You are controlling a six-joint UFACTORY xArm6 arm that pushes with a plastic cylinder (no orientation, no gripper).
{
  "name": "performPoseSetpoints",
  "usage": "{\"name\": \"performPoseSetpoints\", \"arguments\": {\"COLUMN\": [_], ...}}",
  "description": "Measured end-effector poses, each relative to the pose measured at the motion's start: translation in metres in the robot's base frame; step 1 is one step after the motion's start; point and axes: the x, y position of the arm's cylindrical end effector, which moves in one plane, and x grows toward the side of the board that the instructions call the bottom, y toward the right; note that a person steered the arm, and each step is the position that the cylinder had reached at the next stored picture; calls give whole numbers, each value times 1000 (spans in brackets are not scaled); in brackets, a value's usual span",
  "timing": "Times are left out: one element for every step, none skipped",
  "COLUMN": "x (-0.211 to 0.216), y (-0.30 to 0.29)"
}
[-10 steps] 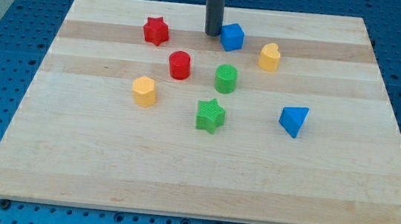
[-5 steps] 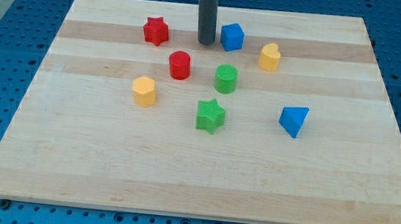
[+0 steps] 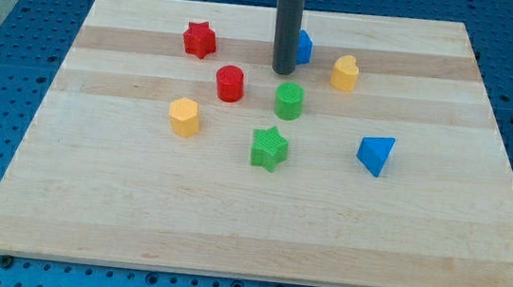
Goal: Point at red circle
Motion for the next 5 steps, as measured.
{"name": "performPoseSetpoints", "arguments": {"x": [23,28,28,32,36], "y": [-2,-13,-28,-37,-37]}}
